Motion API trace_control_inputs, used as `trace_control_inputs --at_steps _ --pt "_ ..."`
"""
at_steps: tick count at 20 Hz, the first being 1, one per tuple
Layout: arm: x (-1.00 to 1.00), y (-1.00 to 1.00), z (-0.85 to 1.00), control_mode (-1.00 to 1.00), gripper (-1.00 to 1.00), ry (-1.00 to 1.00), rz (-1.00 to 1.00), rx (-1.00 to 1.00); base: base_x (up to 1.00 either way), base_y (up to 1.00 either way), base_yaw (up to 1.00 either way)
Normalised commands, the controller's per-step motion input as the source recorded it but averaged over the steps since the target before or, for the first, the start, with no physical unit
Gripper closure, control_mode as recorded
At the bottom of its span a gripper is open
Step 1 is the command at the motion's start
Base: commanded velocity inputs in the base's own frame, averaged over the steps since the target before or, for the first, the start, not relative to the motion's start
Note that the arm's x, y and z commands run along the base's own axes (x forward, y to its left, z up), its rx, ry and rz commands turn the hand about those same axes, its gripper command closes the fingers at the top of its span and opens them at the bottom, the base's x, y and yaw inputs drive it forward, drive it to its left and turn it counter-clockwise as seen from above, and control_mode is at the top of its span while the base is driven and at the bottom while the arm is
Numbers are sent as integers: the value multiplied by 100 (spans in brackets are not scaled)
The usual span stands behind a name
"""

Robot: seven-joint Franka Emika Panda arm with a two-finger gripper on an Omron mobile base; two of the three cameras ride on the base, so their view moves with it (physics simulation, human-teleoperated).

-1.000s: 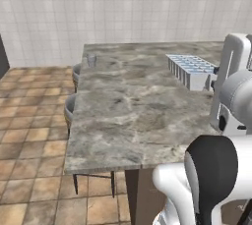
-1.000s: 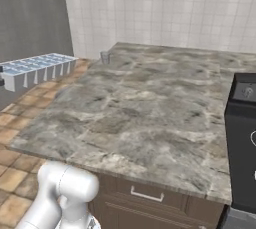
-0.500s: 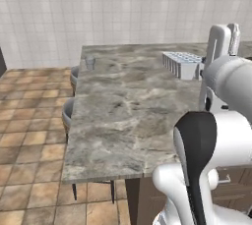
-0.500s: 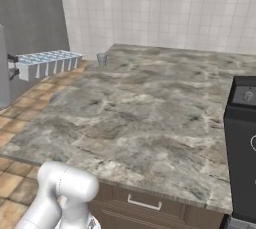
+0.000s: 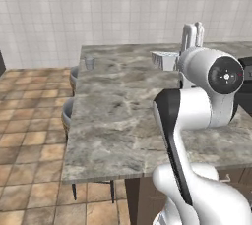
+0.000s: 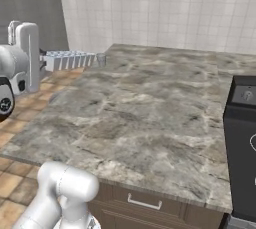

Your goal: Open the freezer door, pick up the ice cube tray from the freezer, and place it on the dining counter.

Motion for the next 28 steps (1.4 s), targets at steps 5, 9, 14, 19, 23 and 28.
trace_control_inputs --at_steps 5,9,14,19,23,28 --pt "72 0 -35 -100 100 13 0 0 0 0 0" --pt "73 -2 -39 -100 100 19 0 3 0 0 0" --pt "54 -19 -23 -100 100 24 5 4 0 0 0" --pt "49 -25 -28 -100 100 16 14 0 0 0 0" --pt "49 -3 -45 -100 100 0 13 0 0 0 0" --pt "41 0 -49 -100 100 -10 16 0 0 0 0"
